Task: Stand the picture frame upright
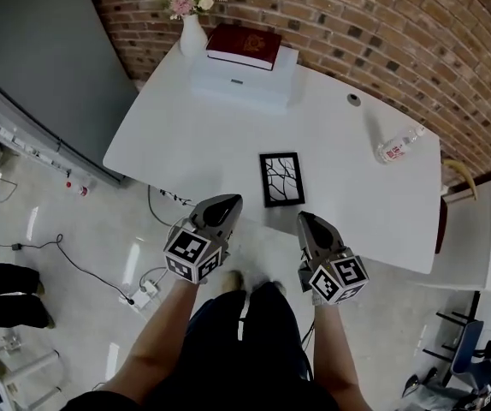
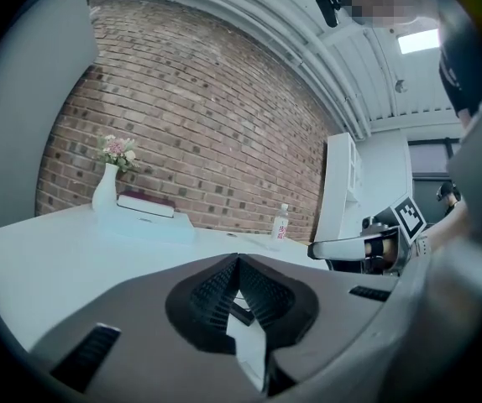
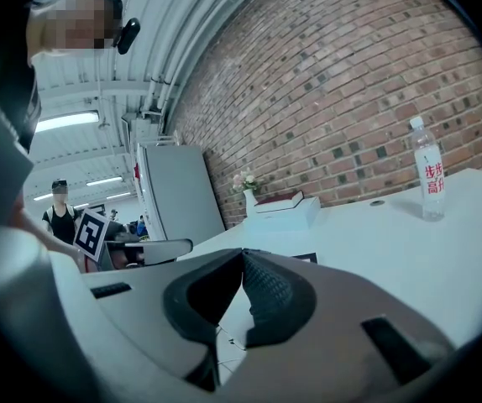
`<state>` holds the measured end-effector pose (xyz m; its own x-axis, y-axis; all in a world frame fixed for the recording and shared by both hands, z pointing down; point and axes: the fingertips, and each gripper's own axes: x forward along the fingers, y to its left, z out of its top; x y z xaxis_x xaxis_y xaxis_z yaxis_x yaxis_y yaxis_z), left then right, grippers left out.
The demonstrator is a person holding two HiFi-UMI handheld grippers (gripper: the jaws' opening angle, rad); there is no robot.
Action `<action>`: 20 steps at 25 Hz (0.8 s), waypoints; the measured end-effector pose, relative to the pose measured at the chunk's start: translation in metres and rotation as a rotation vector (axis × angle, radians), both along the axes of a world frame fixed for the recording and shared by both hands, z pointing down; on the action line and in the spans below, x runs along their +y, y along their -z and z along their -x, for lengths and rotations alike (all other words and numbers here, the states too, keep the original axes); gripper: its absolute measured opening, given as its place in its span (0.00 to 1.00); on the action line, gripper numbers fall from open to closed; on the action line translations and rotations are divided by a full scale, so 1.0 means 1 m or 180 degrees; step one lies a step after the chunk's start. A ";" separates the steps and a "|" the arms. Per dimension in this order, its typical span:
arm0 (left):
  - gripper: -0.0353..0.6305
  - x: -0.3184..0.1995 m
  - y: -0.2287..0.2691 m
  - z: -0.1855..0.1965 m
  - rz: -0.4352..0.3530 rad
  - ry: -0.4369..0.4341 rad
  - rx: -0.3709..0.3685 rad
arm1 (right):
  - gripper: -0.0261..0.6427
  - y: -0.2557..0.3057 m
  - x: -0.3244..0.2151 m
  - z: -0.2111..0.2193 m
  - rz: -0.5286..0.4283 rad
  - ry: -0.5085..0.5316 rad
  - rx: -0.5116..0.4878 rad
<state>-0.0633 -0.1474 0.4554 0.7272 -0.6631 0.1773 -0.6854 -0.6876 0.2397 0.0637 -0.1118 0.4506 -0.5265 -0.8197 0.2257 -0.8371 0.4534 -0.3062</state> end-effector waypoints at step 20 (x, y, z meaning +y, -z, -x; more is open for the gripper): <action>0.06 -0.046 -0.038 -0.030 0.0274 0.0463 -0.0112 | 0.05 -0.047 -0.088 -0.018 0.0432 0.0476 0.0401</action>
<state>-0.0332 -0.1936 0.4931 0.6171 -0.7421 0.2617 -0.7851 -0.5586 0.2676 0.0818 -0.1997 0.4979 -0.6005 -0.6924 0.4001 -0.7992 0.5370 -0.2702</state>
